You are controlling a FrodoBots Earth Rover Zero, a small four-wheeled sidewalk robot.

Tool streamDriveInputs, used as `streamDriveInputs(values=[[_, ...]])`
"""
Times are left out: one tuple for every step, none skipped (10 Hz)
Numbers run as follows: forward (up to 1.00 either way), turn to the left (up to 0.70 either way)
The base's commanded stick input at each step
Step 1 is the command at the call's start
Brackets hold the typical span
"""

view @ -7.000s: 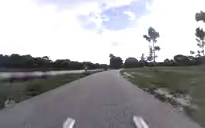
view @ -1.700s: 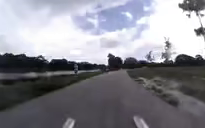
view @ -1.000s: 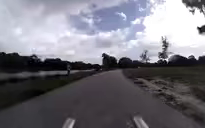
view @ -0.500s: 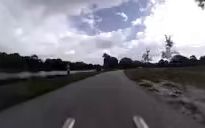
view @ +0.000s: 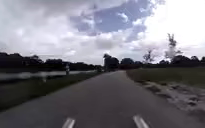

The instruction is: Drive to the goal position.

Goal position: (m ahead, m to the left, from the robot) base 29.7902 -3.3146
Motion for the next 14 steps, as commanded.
streamDriveInputs(values=[[0.85, 0.0], [0.85, 0.0], [0.85, 0.0], [0.85, 0.0], [0.85, 0.0], [0.85, 0.0], [0.85, 0.0], [0.85, 0.0], [0.85, 0.0], [0.85, 0.0], [0.85, 0.0], [0.85, 0.0], [0.85, 0.0], [0.85, 0.0]])
